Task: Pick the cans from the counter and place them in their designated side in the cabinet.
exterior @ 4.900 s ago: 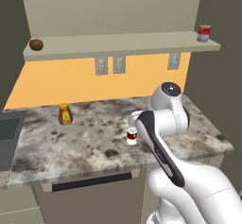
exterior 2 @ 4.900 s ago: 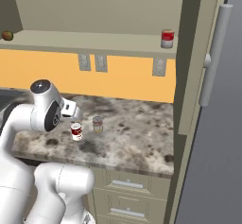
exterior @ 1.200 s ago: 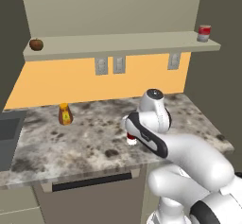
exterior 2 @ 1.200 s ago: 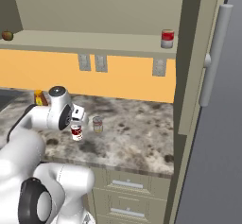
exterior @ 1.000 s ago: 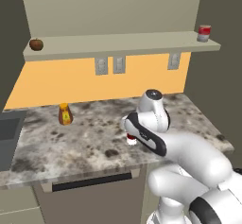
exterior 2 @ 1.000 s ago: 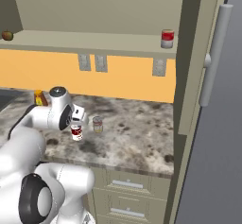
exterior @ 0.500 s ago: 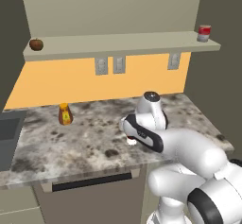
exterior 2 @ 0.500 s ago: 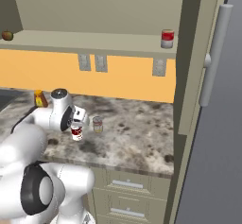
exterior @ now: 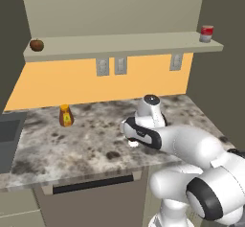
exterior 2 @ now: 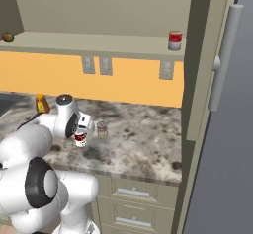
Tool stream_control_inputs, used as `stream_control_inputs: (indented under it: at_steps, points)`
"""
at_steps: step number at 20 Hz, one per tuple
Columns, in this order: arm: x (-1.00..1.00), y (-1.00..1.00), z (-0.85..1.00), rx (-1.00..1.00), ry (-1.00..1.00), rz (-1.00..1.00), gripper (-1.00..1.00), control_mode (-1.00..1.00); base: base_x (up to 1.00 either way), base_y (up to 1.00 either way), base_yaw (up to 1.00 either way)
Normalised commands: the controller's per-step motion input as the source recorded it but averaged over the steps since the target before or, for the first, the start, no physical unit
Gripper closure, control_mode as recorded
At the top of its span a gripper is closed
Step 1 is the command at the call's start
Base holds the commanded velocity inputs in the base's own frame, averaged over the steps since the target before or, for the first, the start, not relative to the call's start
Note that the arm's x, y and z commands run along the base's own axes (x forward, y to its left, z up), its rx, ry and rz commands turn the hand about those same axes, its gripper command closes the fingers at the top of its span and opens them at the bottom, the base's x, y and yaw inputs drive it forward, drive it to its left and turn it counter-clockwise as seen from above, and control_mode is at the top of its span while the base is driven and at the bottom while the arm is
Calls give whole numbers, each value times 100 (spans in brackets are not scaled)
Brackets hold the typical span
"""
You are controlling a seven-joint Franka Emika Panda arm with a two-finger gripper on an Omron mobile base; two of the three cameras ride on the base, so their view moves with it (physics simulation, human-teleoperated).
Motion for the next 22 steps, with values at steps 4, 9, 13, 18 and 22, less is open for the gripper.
stream_control_inputs:
  at_steps: [4,9,13,18,22]
  points:
    - [14,1,-15,0,0,0,-100,-100,0,0,0]
    - [14,3,-16,0,0,0,-100,-100,0,0,0]
    - [13,4,-16,0,0,0,-100,-100,0,0,0]
    - [12,3,-15,0,0,0,-100,-100,0,0,0]
    - [11,3,-15,0,0,0,-100,-100,0,0,0]
